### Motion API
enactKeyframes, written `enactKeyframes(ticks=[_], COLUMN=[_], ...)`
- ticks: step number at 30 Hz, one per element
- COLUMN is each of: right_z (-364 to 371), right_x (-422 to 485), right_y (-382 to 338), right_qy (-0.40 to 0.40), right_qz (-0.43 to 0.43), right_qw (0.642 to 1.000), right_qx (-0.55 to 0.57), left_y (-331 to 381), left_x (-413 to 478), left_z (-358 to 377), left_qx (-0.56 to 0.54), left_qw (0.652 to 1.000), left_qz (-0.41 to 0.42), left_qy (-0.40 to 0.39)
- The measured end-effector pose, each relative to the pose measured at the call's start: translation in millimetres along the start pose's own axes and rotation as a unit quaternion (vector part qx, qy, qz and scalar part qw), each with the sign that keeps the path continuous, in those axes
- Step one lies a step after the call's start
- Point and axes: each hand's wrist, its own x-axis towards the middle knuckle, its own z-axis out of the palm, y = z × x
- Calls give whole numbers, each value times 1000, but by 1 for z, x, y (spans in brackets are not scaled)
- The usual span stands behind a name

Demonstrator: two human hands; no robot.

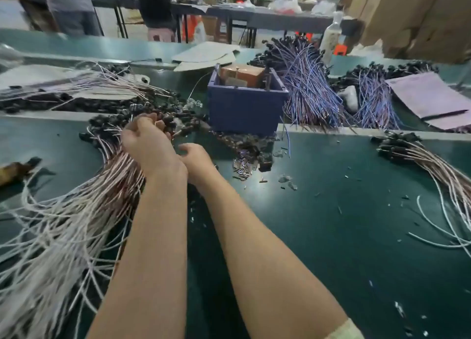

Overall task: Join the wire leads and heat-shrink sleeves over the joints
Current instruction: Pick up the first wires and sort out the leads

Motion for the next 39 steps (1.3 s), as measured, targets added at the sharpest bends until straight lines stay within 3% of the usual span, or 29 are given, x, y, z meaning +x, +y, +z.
enactKeyframes(ticks=[3,5,7,9,11,12,13,15,18,20,22,25,27,29,30,32,35,39], right_z=[-10,-32,-66,-104,-130,-138,-143,-145,-145,-143,-148,-165,-172,-170,-163,-147,-131,-122], right_x=[-1,-5,-15,-28,-40,-47,-52,-59,-63,-66,-70,-82,-82,-69,-63,-53,-48,-46], right_y=[0,2,5,11,22,27,32,40,48,50,51,46,39,36,35,42,60,65], right_qy=[-7,52,123,171,222,234,239,244,259,221,145,54,124,262,279,208,93,52], right_qz=[-40,-45,-49,-77,-95,-93,-81,-36,24,61,93,95,5,-92,-98,-56,3,-11], right_qw=[998,987,947,892,883,875,855,833,890,925,959,994,991,953,938,939,957,943], right_qx=[57,143,294,412,402,412,452,496,373,304,227,20,-47,-122,-182,-269,-275,-329], left_y=[0,-1,-4,-13,-23,-31,-39,-53,-67,-73,-76,-80,-81,-83,-84,-84,-85,-86], left_x=[-8,-23,-35,-47,-55,-59,-61,-64,-62,-57,-52,-44,-38,-36,-37,-38,-37,-39], left_z=[10,21,31,40,41,40,40,41,44,41,36,32,28,25,24,24,27,24], left_qx=[35,20,59,226,430,473,470,389,211,124,128,199,284,343,360,381,385,364], left_qw=[997,988,964,902,774,731,726,783,885,908,902,883,861,837,830,832,849,883], left_qz=[63,89,83,36,-58,-108,-151,-184,-151,-150,-159,-151,-132,-133,-135,-126,-88,-9], left_qy=[-32,-122,-245,-367,-462,-480,-479,-450,-387,-370,-381,-398,-401,-405,-403,-382,-350,-297])
